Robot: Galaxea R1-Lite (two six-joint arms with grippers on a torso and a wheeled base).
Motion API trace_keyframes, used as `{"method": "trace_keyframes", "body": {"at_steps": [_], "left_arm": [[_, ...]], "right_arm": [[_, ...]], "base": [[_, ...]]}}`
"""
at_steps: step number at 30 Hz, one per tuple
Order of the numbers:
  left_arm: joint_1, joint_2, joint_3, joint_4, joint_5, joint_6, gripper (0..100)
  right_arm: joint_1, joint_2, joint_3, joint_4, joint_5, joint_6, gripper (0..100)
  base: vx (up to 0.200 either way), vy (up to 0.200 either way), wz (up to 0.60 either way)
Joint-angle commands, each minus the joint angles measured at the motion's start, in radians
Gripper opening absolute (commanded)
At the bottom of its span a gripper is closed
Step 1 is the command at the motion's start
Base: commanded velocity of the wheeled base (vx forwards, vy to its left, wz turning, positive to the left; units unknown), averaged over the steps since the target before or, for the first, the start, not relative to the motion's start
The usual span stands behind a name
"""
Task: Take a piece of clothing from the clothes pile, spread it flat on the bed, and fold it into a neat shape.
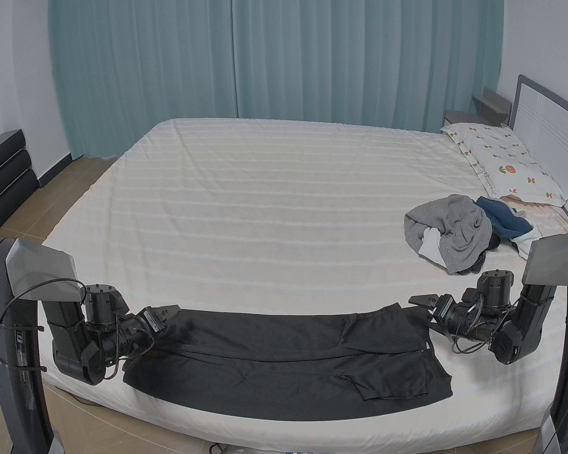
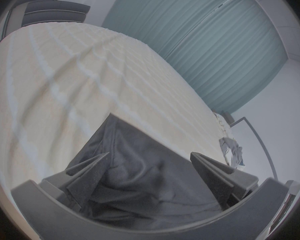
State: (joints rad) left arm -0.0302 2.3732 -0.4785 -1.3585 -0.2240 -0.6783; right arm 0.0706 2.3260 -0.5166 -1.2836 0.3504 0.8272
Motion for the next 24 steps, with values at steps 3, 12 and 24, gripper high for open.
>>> {"method": "trace_keyframes", "body": {"at_steps": [3,12,24], "left_arm": [[0.019,0.011,0.112,-0.028,0.003,0.079,100],[0.052,0.001,0.161,-0.054,0.005,0.181,100],[0.125,-0.084,0.143,-0.042,-0.012,0.157,100]], "right_arm": [[0.006,0.004,0.013,0.000,-0.001,0.000,100],[0.009,0.006,0.013,0.000,0.001,0.000,100],[0.014,-0.007,0.043,0.000,-0.007,-0.002,100]], "base": [[0.000,0.000,0.00],[0.000,0.000,0.00],[0.000,0.000,0.00]]}}
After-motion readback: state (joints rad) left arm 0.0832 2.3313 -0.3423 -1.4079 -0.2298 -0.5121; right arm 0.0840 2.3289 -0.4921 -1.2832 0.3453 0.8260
